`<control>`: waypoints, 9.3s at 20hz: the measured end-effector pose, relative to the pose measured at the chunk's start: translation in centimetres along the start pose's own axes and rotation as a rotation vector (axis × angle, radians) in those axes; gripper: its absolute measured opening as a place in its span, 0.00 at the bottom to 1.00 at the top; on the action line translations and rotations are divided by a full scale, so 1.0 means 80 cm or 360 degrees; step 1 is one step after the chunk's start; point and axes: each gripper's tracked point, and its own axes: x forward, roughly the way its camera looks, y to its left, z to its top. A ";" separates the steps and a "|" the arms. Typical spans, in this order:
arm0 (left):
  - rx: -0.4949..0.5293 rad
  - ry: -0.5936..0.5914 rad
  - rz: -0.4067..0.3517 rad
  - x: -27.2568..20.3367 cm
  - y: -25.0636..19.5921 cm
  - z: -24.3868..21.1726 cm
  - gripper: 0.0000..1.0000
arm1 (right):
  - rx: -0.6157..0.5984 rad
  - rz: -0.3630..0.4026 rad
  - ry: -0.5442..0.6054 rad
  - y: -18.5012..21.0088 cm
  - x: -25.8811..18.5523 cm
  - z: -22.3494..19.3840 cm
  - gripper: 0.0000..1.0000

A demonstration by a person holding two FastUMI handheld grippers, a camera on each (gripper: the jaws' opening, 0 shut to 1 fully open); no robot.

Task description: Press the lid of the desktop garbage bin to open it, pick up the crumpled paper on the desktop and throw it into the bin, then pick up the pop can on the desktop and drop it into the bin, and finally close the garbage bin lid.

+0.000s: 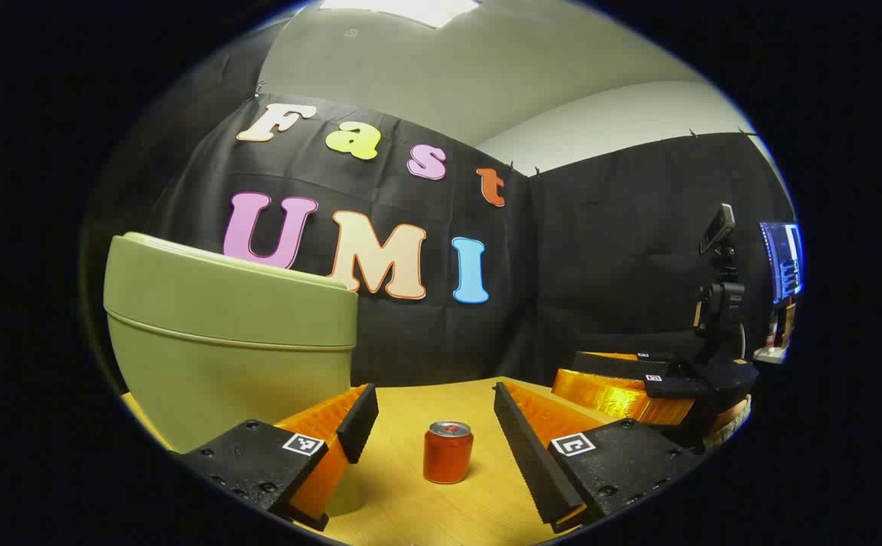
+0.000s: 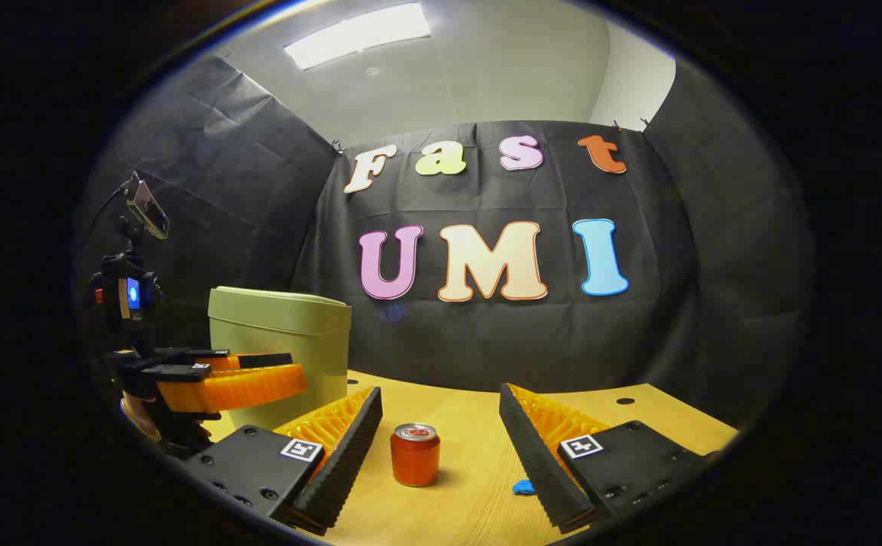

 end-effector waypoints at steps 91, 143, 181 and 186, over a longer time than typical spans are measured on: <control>0.0371 0.0121 0.0634 -0.013 0.182 0.158 0.00 | 0.0029 -0.0048 -0.0017 -0.019 -0.019 0.020 0.98; 0.0191 0.0169 -0.0114 -0.003 -0.003 -0.044 0.96 | -0.0243 -0.0099 0.1467 -0.160 0.048 -0.271 0.99; 0.0123 0.0319 -0.0205 -0.008 -0.016 -0.072 0.96 | -0.0027 0.0702 0.0520 0.177 0.226 0.122 0.17; 0.0117 0.0313 -0.0222 -0.011 -0.018 -0.069 0.96 | -0.0020 0.0894 0.0563 0.267 0.246 0.109 0.17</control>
